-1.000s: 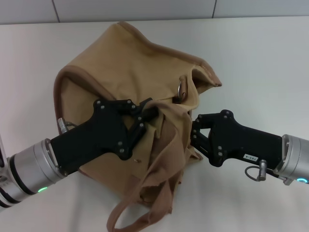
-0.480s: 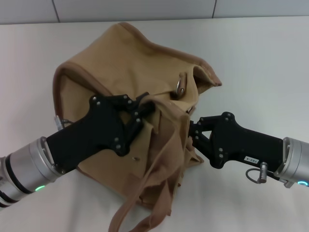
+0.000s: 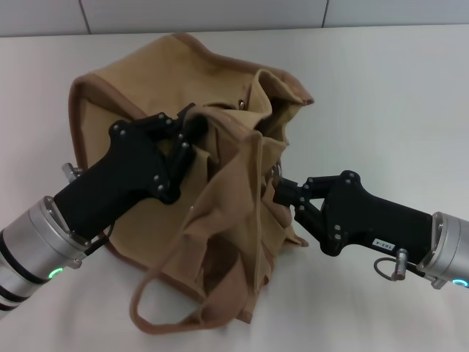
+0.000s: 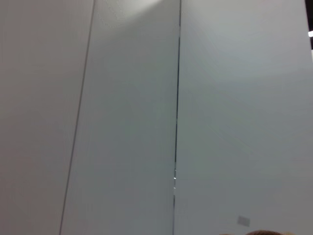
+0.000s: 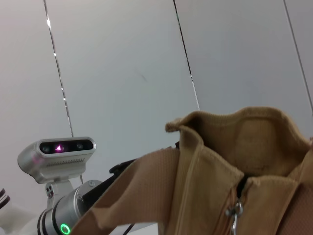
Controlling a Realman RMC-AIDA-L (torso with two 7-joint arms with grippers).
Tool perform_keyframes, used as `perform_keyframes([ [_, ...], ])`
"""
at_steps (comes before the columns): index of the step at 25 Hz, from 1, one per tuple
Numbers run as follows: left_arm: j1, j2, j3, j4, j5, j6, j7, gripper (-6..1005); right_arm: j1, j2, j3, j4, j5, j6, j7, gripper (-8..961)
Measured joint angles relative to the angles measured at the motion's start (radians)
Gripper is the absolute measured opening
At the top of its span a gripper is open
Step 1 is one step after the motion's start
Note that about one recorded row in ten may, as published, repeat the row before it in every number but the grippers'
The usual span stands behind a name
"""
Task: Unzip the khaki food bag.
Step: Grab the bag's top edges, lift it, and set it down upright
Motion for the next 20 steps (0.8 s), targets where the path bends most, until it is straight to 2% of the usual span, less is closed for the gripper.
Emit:
perform_keyframes([
  [6, -0.018, 0.000, -0.010, -0.024, 0.005, 0.003, 0.001, 58, 0.001, 0.001, 0.016, 0.019, 0.001, 0.000, -0.004, 4],
  [11, -0.039, 0.000, -0.021, -0.043, 0.053, 0.000, 0.011, 58, 0.008, 0.002, 0.097, 0.082, 0.002, -0.003, -0.072, 0],
  [15, -0.041, 0.000, -0.027, -0.044, 0.058, 0.000, 0.011, 58, -0.008, 0.002, 0.165, 0.138, 0.003, -0.001, -0.172, 14],
  [17, -0.038, 0.000, -0.038, -0.044, 0.059, 0.000, 0.011, 59, -0.035, 0.001, 0.194, 0.184, 0.004, -0.008, -0.294, 24],
  [20, -0.039, 0.000, -0.040, -0.044, 0.059, -0.001, 0.012, 59, -0.048, 0.001, 0.197, 0.203, 0.004, -0.008, -0.352, 39],
])
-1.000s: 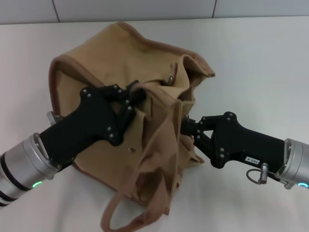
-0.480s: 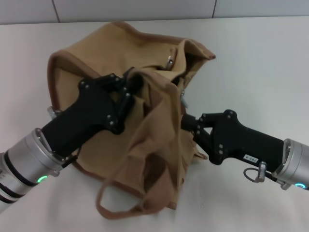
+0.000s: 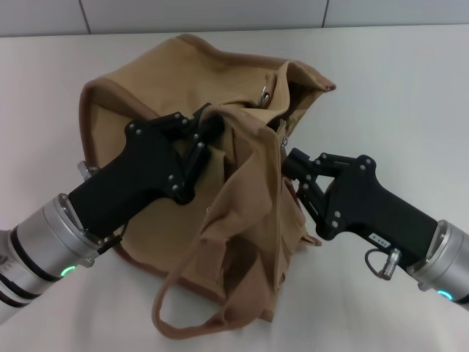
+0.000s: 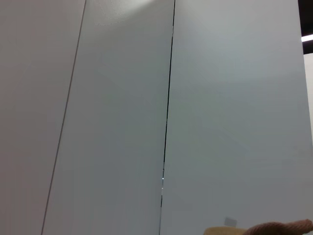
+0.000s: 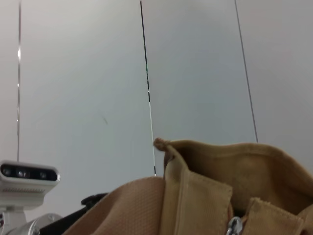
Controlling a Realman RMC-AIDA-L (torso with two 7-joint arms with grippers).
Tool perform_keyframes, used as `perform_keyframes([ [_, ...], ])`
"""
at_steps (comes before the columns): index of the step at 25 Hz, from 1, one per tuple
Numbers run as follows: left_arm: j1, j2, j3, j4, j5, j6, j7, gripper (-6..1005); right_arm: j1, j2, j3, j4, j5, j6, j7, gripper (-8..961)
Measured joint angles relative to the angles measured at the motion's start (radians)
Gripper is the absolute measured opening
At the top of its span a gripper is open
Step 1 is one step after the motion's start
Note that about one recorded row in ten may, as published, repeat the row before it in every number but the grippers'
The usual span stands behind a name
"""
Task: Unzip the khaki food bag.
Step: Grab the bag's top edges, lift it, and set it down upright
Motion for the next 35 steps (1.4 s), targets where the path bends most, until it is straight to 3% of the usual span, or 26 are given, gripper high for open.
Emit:
perform_keyframes([
  [2, -0.005, 0.000, -0.002, 0.000, 0.000, -0.002, 0.000, 59, -0.009, 0.000, 0.001, 0.004, 0.000, 0.005, -0.020, 49],
  [7, -0.014, 0.000, -0.005, 0.000, 0.010, -0.003, -0.001, 59, -0.009, -0.003, 0.001, -0.004, 0.000, 0.009, 0.017, 220],
  [19, -0.017, 0.000, -0.001, 0.000, 0.028, -0.003, -0.003, 59, 0.039, -0.004, -0.003, -0.025, -0.008, 0.043, 0.089, 409],
  [22, -0.021, 0.000, -0.009, 0.003, 0.057, -0.005, 0.000, 59, 0.063, -0.005, -0.025, -0.059, -0.024, 0.041, 0.147, 412],
  [27, -0.023, 0.000, -0.009, 0.004, 0.064, -0.010, 0.000, 59, 0.075, -0.007, -0.052, -0.119, -0.071, 0.010, 0.227, 300],
  [35, -0.021, 0.000, -0.009, 0.008, 0.064, -0.017, 0.000, 58, 0.074, -0.009, -0.072, -0.231, -0.147, -0.062, 0.370, 269],
])
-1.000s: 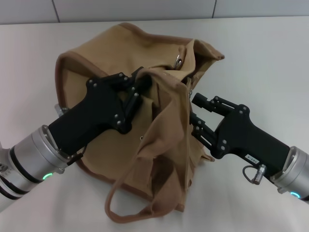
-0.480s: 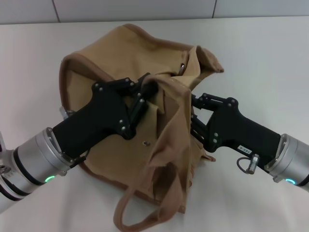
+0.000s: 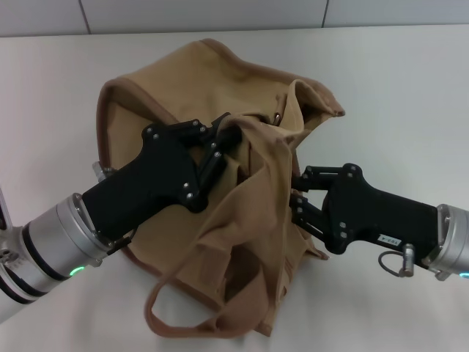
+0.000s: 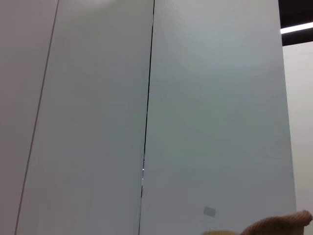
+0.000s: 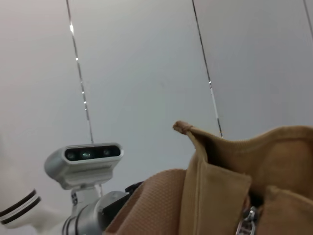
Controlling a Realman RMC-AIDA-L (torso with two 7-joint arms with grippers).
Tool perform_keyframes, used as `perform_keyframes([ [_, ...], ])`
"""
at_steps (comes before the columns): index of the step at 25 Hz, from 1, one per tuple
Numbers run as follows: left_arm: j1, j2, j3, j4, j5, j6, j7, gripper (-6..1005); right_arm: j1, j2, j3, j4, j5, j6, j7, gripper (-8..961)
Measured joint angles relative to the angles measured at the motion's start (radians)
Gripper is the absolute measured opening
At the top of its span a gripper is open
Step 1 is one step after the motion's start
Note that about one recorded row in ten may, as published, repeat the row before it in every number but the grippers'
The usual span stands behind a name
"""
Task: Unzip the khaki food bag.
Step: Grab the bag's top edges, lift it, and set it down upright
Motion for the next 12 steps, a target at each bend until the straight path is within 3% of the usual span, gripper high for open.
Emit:
perform_keyframes([
  [12, 0.006, 0.000, 0.000, 0.000, -0.001, -0.004, 0.001, 58, 0.016, -0.002, -0.031, -0.050, -0.006, -0.010, 0.099, 205],
])
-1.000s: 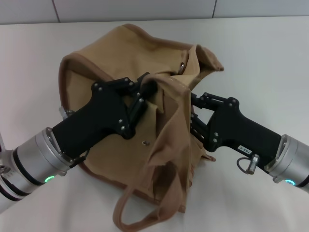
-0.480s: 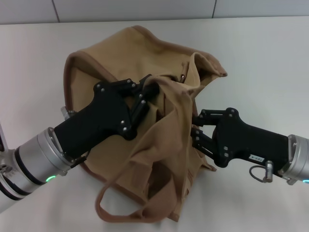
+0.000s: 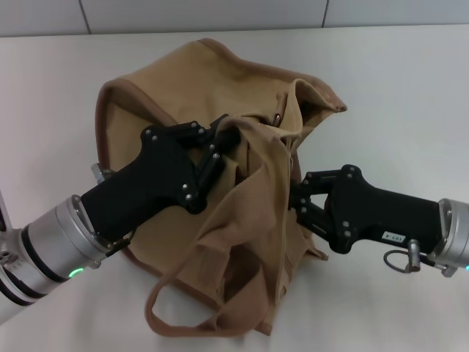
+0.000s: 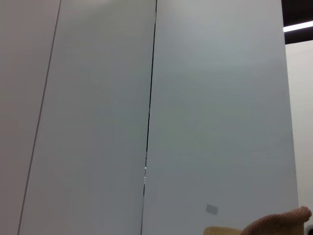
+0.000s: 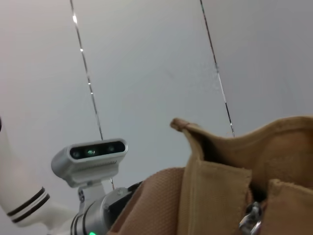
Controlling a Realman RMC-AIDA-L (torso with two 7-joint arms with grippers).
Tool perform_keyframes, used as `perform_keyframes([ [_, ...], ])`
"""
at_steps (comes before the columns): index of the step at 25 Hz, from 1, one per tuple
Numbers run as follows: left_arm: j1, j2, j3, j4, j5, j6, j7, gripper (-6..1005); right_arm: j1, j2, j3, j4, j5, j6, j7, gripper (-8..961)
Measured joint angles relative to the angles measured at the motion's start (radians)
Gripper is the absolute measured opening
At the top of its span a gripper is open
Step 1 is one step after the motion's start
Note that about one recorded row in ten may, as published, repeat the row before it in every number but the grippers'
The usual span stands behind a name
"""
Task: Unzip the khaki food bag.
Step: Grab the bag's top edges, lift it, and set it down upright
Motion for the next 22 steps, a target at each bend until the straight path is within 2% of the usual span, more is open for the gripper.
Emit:
perform_keyframes([
  [2, 0.000, 0.000, 0.000, 0.000, 0.000, 0.000, 0.000, 58, 0.004, 0.000, 0.002, -0.016, 0.002, 0.000, 0.053, 197],
  [3, 0.001, 0.000, 0.001, 0.000, 0.000, 0.000, 0.000, 58, 0.012, 0.000, 0.003, -0.031, 0.003, 0.000, 0.109, 149],
  [5, 0.001, 0.000, 0.001, -0.001, -0.001, 0.000, 0.000, 59, 0.021, 0.000, 0.002, -0.038, 0.003, -0.001, 0.141, 149],
  [10, 0.001, 0.000, 0.002, -0.002, -0.001, 0.000, 0.000, 59, 0.033, 0.000, -0.001, -0.039, -0.012, -0.003, 0.161, 150],
  [22, 0.003, 0.000, 0.002, -0.001, 0.000, 0.005, 0.000, 58, 0.029, 0.000, -0.012, -0.051, -0.015, -0.033, 0.162, 7],
])
